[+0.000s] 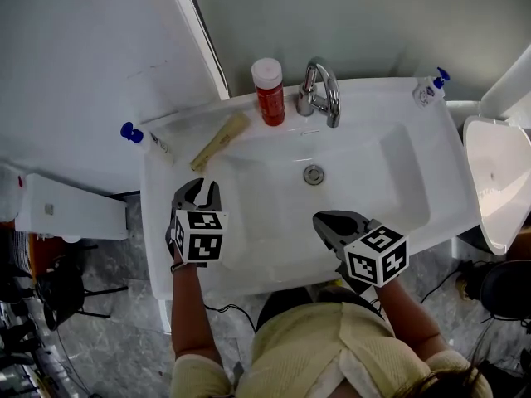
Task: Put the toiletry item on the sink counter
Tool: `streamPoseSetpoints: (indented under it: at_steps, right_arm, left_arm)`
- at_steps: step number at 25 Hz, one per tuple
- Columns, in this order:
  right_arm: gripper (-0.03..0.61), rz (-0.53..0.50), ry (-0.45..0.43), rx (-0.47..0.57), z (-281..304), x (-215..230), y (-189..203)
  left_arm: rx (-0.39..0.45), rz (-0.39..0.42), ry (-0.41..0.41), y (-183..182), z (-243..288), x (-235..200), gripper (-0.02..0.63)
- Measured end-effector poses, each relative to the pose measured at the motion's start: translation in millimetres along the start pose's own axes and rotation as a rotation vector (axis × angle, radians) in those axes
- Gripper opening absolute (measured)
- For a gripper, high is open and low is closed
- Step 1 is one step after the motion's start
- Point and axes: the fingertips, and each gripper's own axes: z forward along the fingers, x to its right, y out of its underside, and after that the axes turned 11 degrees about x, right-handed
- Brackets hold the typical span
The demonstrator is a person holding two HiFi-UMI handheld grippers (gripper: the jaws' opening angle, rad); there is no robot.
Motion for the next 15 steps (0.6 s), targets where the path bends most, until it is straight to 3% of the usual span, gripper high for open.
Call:
streamPoseSetpoints:
  at_steps: [11,15]
  right_arm:
    - [0.025,-0.018,-0.014,0.008,-23.4,-2.8,7.7]
    - [0.025,-0.026,-0.020,0.012,-33.6,-5.6,10.1]
  left_arm:
    - [-0.005,-0.069,0.032,5.3,-30.5,37.6,0.120]
    - [0.010,-0.151,0.024,5.4,-45.8,47.4,0.107]
